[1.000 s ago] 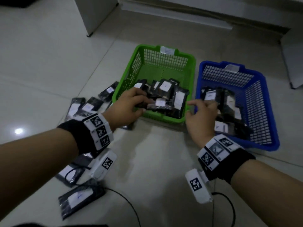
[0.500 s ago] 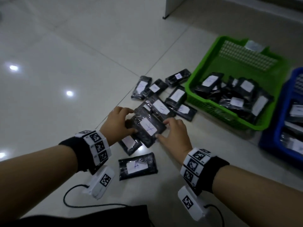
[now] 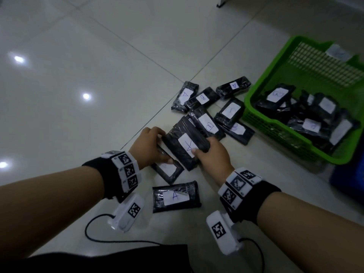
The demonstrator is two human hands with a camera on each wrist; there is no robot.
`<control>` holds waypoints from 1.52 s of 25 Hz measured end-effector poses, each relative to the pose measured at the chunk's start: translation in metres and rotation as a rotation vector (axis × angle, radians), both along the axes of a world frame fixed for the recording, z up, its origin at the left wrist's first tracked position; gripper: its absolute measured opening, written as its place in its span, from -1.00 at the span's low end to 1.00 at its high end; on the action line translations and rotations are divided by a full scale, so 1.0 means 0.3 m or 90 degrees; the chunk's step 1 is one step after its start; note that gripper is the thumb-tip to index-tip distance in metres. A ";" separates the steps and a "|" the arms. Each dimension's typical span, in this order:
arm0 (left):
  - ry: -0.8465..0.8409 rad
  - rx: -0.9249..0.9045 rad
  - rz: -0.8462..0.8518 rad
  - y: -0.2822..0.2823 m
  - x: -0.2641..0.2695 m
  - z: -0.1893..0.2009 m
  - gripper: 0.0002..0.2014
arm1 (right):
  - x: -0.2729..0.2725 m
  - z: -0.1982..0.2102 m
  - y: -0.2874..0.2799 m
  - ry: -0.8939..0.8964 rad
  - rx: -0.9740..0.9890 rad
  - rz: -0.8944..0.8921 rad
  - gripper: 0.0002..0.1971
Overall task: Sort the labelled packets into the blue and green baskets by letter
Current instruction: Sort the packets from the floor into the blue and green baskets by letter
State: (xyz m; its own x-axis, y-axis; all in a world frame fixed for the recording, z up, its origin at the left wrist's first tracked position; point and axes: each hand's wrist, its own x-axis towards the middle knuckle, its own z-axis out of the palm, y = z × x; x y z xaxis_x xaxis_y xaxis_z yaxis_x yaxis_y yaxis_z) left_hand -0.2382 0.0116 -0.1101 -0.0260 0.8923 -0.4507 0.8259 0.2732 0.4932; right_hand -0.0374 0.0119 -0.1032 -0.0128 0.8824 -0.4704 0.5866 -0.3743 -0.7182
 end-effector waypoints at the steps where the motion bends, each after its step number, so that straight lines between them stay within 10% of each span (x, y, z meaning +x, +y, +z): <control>1: -0.013 -0.032 0.012 0.015 -0.005 0.012 -0.27 | 0.007 0.001 0.009 0.032 0.001 -0.014 -0.74; 5: -0.115 -0.106 0.054 0.089 -0.004 0.067 -0.60 | 0.054 0.025 0.053 0.111 0.045 -0.065 -0.77; 13: -0.498 -0.123 0.223 0.194 0.200 0.197 -0.64 | 0.221 0.123 0.130 0.326 0.105 -0.293 -0.68; 27: -0.646 -0.013 0.168 0.402 0.839 0.307 -0.89 | 0.725 0.324 0.173 0.438 0.261 -0.571 -0.78; 32: -0.457 0.193 0.037 0.441 0.995 0.213 -0.72 | 0.902 0.270 0.124 0.285 0.278 -0.678 -0.85; 38: -0.025 0.342 -0.440 0.373 1.035 0.129 -0.36 | 1.095 0.191 0.064 0.144 0.292 -0.794 -0.64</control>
State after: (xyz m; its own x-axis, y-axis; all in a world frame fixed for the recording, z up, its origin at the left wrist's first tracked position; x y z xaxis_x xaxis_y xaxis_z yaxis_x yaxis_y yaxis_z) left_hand 0.0722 0.1237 -0.0715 0.6058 0.7943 0.0464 0.7005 -0.5601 0.4422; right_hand 0.2912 0.0310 -0.0459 0.8701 0.4379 -0.2263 -0.1138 -0.2682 -0.9566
